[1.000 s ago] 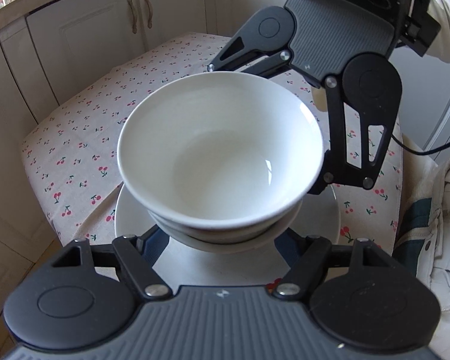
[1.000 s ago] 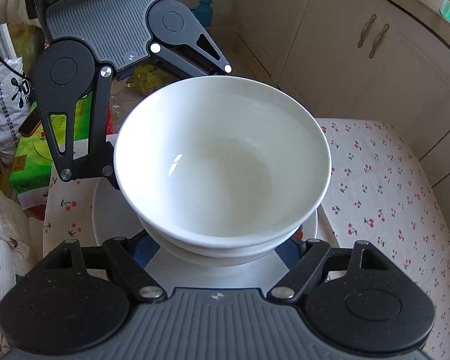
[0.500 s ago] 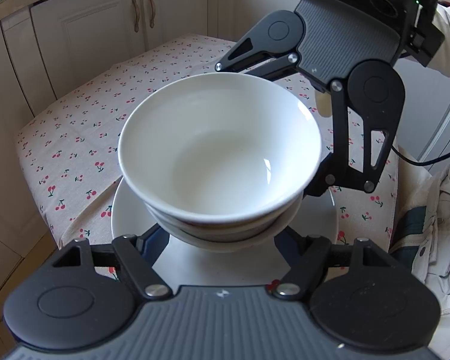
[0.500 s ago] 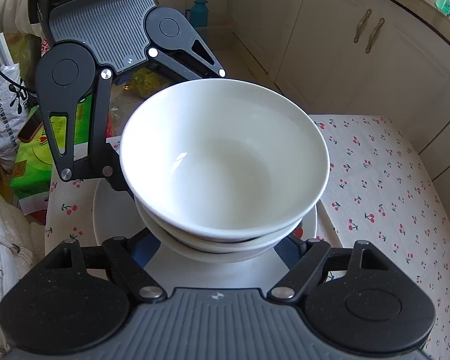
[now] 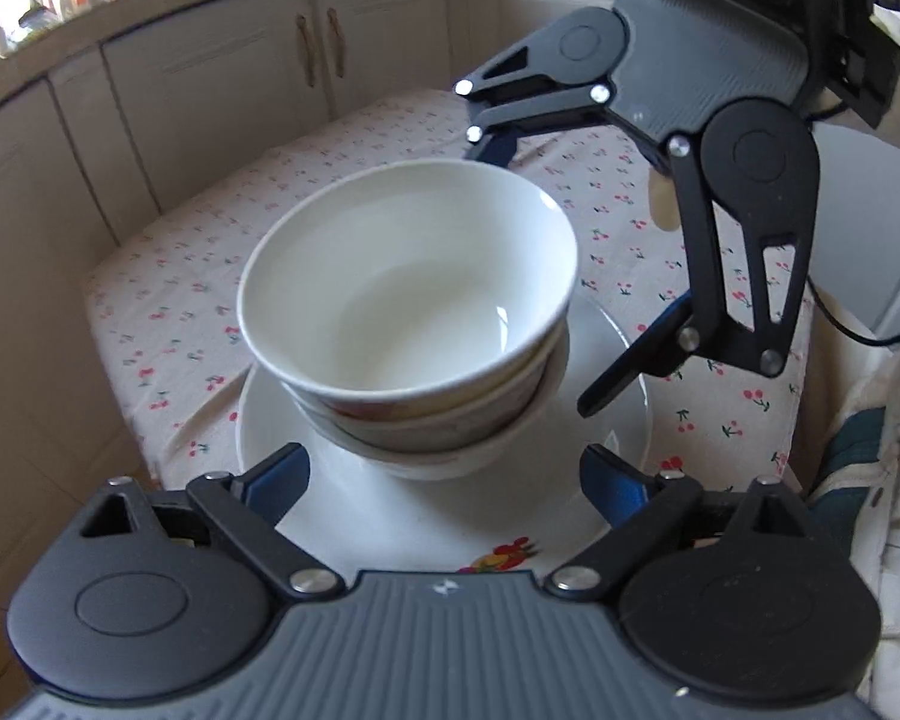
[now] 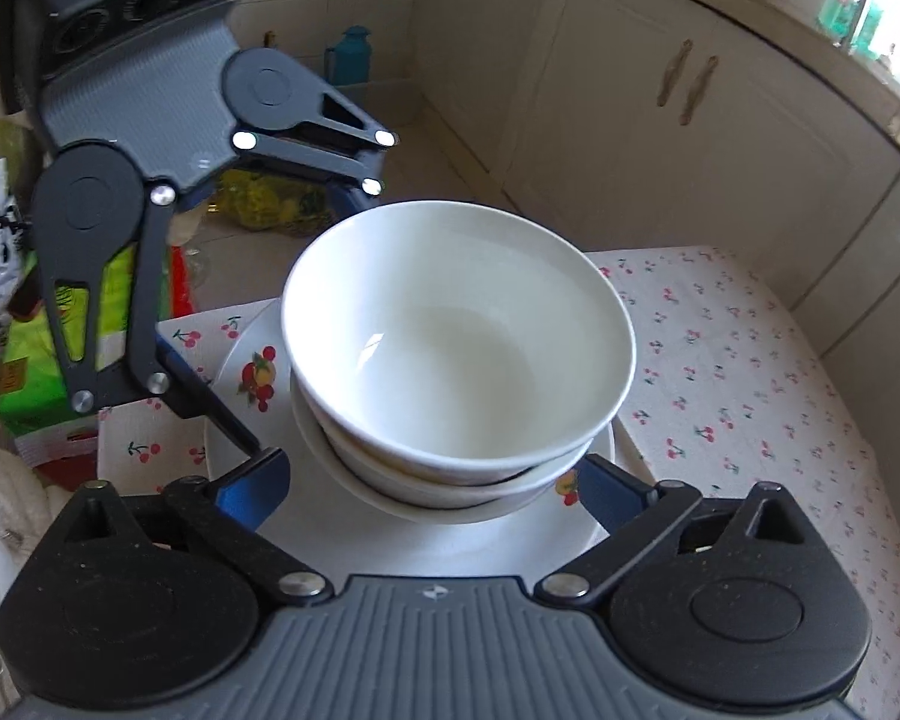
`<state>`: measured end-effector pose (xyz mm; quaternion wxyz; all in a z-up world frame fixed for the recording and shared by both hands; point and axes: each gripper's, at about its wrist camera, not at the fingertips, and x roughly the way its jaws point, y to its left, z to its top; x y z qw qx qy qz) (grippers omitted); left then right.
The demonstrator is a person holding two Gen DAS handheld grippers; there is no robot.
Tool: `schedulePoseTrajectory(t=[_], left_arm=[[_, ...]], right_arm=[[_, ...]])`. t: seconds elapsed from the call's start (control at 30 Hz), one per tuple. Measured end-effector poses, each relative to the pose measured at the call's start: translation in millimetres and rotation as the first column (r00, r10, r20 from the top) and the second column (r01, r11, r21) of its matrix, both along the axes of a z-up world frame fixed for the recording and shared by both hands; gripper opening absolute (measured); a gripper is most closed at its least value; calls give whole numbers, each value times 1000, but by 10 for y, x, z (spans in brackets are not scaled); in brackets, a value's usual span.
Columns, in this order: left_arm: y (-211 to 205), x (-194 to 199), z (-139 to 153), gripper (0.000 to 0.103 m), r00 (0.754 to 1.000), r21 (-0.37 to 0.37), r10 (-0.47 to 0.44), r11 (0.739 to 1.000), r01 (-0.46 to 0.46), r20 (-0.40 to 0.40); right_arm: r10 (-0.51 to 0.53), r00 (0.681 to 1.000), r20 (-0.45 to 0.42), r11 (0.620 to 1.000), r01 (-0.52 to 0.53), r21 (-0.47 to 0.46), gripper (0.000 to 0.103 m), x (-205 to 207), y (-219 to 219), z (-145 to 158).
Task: Organize plates and bowls
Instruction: 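Open both grippers and pull them back from the bowls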
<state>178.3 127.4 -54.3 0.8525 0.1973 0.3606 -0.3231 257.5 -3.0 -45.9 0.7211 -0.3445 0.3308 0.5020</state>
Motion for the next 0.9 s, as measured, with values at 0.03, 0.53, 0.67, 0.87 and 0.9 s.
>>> schedulePoseTrajectory(t=[0.03, 0.53, 0.67, 0.87, 0.9], left_arm=[[-1, -32, 20, 97, 1000, 2, 15, 1000, -15, 16], [-229, -792, 182, 102, 930, -151, 322, 942, -298, 175], [-351, -949, 157, 102, 869, -230, 470, 873, -430, 157], [-565, -1159, 180, 102, 725, -273, 680, 721, -637, 105], [-590, -1174, 188, 102, 712, -272, 697, 704, -656, 88]], right_arm=[[-12, 1000, 11, 1000, 12, -6, 103, -21, -7, -2], [-278, 951, 133, 961, 272, 57, 103, -668, -407, 123], [-481, 869, 115, 876, 471, 103, 103, -782, -646, 109], [-780, 626, -15, 617, 772, 154, 103, -856, -1083, 58], [-803, 594, -47, 581, 798, 159, 103, -888, -1146, 57]])
